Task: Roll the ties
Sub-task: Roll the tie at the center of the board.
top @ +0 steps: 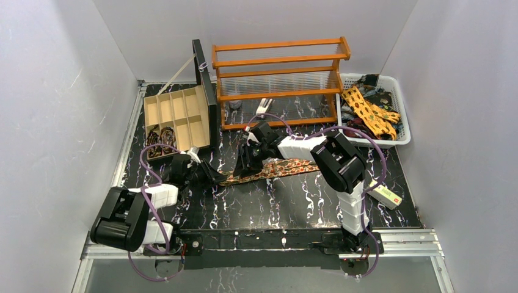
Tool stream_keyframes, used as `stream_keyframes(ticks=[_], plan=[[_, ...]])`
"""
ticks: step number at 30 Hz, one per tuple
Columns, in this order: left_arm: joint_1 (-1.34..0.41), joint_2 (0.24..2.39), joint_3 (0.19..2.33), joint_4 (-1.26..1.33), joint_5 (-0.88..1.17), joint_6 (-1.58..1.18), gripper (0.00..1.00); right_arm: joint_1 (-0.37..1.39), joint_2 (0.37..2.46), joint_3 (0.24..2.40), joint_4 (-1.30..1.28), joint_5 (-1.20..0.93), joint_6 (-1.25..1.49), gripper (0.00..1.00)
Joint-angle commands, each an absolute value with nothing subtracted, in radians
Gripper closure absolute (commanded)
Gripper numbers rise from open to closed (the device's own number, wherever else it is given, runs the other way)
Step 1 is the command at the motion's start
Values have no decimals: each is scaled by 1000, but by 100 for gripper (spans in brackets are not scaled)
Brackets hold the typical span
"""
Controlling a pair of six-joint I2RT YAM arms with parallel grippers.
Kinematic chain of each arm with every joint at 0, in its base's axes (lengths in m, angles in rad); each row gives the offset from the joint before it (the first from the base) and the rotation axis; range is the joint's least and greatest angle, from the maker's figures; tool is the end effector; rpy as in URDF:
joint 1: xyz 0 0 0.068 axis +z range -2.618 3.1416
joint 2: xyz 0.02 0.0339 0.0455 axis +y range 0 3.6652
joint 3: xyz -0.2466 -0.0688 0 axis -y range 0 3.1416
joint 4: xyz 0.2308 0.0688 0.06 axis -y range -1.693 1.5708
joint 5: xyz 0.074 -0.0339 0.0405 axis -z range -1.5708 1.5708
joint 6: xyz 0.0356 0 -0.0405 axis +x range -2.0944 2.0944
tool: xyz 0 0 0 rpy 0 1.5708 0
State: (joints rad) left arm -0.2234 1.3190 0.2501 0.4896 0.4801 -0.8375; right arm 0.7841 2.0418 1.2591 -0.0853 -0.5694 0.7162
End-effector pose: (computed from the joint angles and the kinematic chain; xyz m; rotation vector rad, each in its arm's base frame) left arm 0.2017 -0.0627 0.1211 -0.4008 2.2608 -1.1033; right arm 0.2732 0.2996 0.1337 -0.3846 2.7130 1.2643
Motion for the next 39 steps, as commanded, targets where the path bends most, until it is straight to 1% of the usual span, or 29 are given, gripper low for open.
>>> stream_keyframes(ticks=[1, 4, 5, 6, 9, 13, 16, 19, 24, 28, 31, 33, 39], plan=[[-223, 1278, 281, 349, 416, -859, 88, 767, 1949, 1262, -71, -588, 584, 42], [-223, 1252, 301, 281, 401, -848, 88, 759, 1871, 1249, -106, -490, 499, 33], [-223, 1243, 308, 260, 397, -845, 88, 752, 1844, 1232, -102, -472, 477, 30], [-222, 1236, 315, 240, 392, -839, 88, 741, 1822, 1210, -92, -472, 459, 29], [-222, 1218, 321, 194, 385, -842, 88, 715, 1800, 1188, -136, -405, 407, 30], [-224, 1174, 310, 162, 358, -862, 88, 709, 1871, 1228, -259, -322, 368, 35], [-222, 1140, 312, 133, 330, -877, 88, 711, 1899, 1217, -271, -324, 399, 39], [-223, 1116, 325, 98, 321, -878, 88, 712, 1904, 1186, -277, -311, 420, 40], [-223, 1108, 347, 8, 307, -837, 88, 713, 1886, 1127, -300, -352, 445, 41], [-224, 1095, 340, -30, 297, -833, 88, 718, 1839, 1050, -263, -415, 478, 41], [-222, 1080, 340, -41, 298, -833, 88, 719, 1836, 1051, -270, -451, 486, 41], [-223, 1076, 354, -74, 289, -816, 88, 719, 1832, 1080, -293, -481, 485, 39], [-224, 1051, 391, -142, 285, -770, 88, 719, 1754, 1147, -302, -451, 492, 32]])
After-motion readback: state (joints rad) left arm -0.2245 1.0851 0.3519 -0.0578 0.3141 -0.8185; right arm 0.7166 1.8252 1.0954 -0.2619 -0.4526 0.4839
